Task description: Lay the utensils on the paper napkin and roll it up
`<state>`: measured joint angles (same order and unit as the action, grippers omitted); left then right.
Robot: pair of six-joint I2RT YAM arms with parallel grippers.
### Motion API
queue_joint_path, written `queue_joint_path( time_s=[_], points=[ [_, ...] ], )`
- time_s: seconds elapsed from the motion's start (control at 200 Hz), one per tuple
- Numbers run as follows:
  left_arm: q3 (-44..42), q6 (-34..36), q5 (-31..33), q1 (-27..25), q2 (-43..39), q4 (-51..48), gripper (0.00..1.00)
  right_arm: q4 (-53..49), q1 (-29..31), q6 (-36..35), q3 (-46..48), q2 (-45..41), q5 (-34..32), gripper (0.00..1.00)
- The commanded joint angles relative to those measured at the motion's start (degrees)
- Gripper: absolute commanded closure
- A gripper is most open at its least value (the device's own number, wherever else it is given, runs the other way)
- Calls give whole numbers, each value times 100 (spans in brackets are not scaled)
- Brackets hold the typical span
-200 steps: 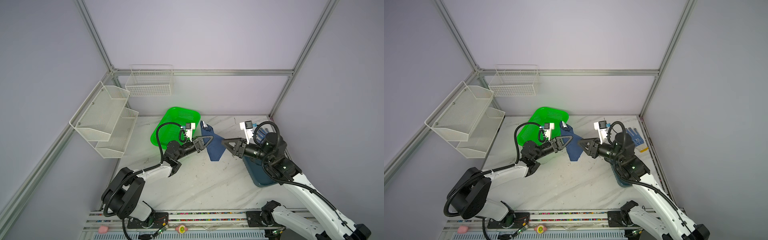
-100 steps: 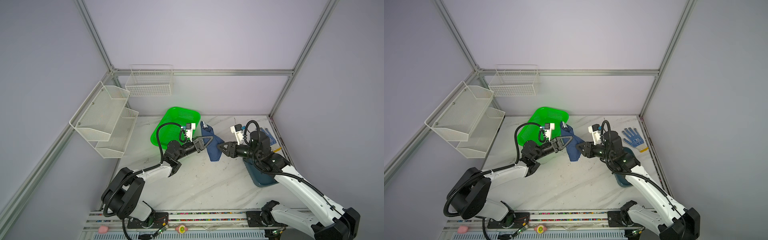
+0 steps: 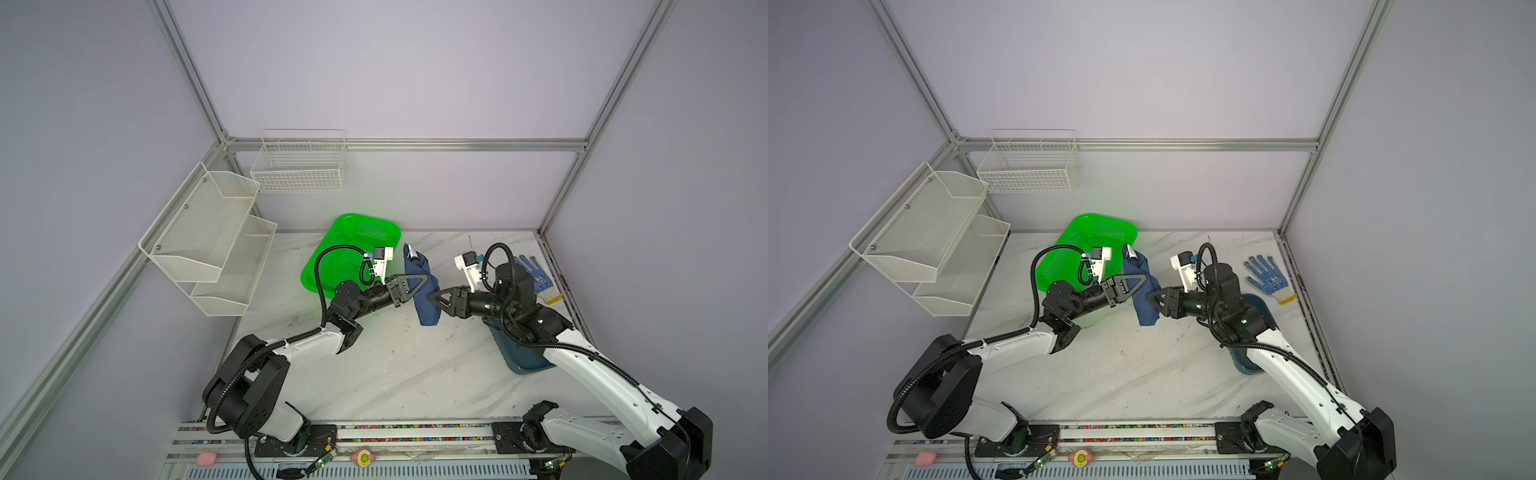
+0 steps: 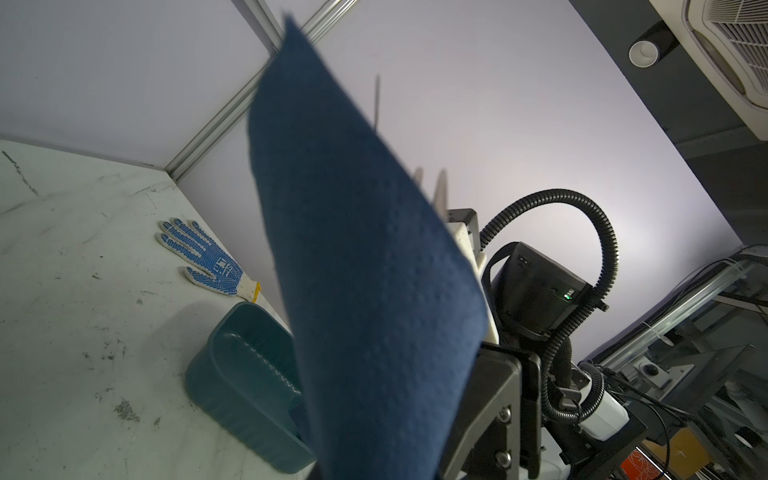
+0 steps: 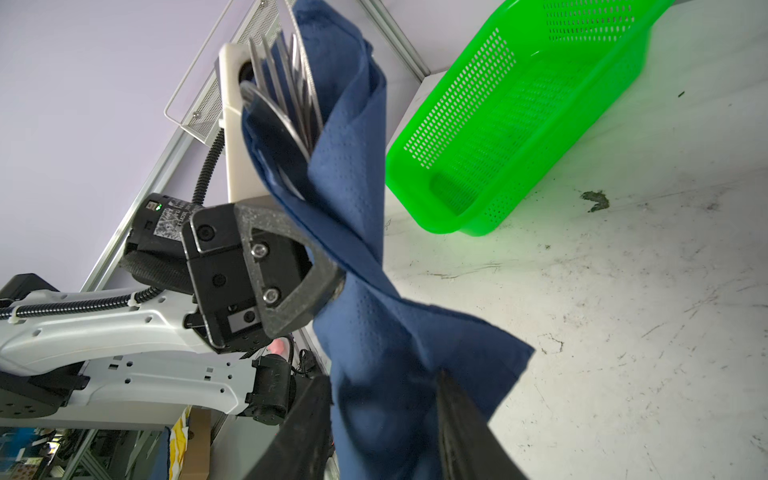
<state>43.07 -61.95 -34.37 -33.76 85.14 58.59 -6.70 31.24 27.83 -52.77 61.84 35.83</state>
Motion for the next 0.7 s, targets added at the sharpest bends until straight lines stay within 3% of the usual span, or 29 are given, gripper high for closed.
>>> queue_joint_path(
  time_s=[0.0,0.165,0.315,0.435,0.535,0.695],
  points=[
    [559,37,-54,36,-239,177,89,40,31,-134,-73,-119,-146,55],
    [553,146,44,40,-292,-180,89,158,31,-26,-119,-320,-184,60],
    [564,157,21,36,-313,-234,89,369,31,109,-153,-301,-272,77],
    [569,138,-39,36,-298,-225,89,702,31,334,-172,-187,-419,83],
    [536,122,-14,36,-314,-208,89,804,31,451,-228,-93,-507,83],
    [492,164,68,31,-358,-242,89,99,31,370,-277,-267,-1415,77]
  ],
)
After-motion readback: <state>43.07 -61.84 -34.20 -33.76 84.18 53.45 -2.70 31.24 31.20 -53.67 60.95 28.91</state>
